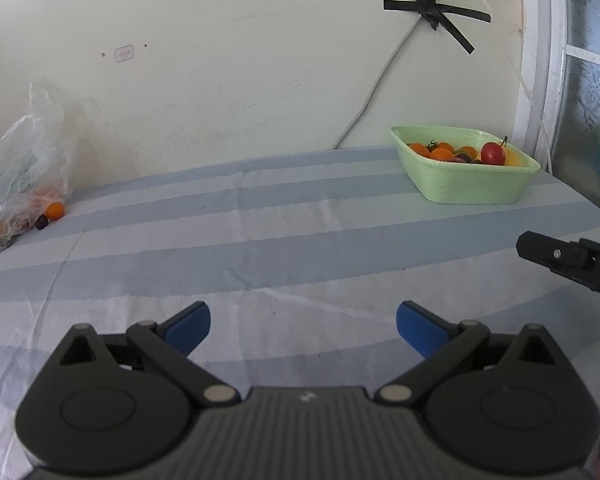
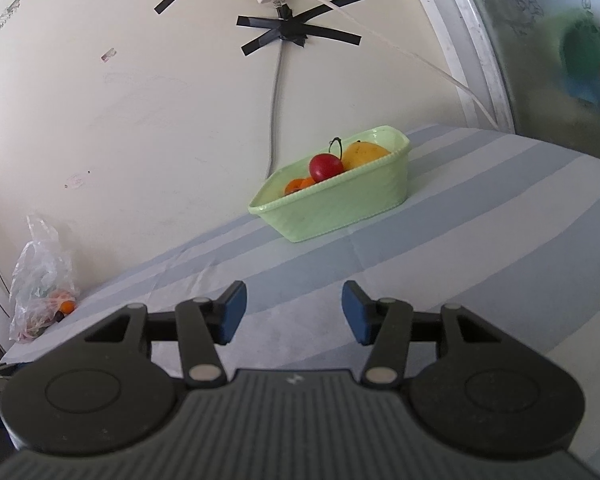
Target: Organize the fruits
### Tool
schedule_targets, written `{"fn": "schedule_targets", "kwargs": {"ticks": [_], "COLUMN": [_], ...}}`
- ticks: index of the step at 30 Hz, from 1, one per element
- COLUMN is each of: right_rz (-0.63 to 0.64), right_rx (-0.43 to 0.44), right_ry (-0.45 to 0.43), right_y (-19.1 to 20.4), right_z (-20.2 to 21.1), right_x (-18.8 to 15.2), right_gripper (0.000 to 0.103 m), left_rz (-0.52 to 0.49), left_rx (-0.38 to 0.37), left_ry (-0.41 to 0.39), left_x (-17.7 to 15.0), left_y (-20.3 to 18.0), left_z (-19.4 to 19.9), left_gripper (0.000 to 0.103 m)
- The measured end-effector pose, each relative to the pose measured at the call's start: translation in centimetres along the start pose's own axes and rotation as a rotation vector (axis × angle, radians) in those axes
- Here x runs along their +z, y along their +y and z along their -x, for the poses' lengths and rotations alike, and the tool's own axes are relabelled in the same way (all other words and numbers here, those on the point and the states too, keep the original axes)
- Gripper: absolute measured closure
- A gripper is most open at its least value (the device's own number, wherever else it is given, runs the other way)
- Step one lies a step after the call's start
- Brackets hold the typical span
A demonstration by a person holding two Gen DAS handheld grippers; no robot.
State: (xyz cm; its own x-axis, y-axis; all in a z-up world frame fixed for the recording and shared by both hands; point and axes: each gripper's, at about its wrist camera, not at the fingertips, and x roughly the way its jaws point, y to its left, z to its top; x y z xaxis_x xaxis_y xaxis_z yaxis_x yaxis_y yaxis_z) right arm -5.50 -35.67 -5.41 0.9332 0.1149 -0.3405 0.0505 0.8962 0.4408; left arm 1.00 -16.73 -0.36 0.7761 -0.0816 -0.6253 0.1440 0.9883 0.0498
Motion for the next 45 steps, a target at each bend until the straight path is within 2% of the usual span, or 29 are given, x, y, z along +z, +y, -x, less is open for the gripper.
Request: {"fn": "schedule_targets", "kwargs": {"ticks": [13, 16, 22, 26, 29, 36, 45], "right_rz": [-0.02, -0.024, -0.031, -0.037, -0.035, -0.034, -0.048], "right_rx": [0.018, 0.021, 0.024, 0.025, 0.027, 0.027, 0.028], "right_ry": [-0.001, -0.001, -0.005, -0.005, -0.006, -0.005, -0.001], "right_y": [-0.4, -0.5, -0.5, -0.6, -0.6, -0.6, -0.8], "right_z": [0.0, 0.0, 0.1, 0.1, 0.1, 0.1, 0.0], "right_x": [0.0, 0.1, 0.1, 0.1, 0.1, 0.2, 0.1], "right_gripper": [0.047, 0.047, 0.044, 0.044, 0.044, 0.044, 0.044], "left_rz": [-0.055, -0.085, -0.1, -0.093, -0.085, -0.069, -0.075], "left_rx": [0.069, 0.115, 0.154, 0.149, 0.141, 0.084, 0.046], "left_ry": [-0.043, -0.077, -0.158, -0.161, -0.135, -0.079, -0.052], "left_x": [0.1, 0.2, 0.4, 0.6, 0.7, 0.6, 0.5], "left_y": [-0.9, -1.3, -1.8, -2.0, -1.9, -1.9, -2.0], "left_z": [0.8, 1.1, 2.3, 2.6, 2.4, 2.4, 2.6], "left_gripper": [0.0, 0.0, 0.0, 0.0, 0.0, 0.0, 0.0]}}
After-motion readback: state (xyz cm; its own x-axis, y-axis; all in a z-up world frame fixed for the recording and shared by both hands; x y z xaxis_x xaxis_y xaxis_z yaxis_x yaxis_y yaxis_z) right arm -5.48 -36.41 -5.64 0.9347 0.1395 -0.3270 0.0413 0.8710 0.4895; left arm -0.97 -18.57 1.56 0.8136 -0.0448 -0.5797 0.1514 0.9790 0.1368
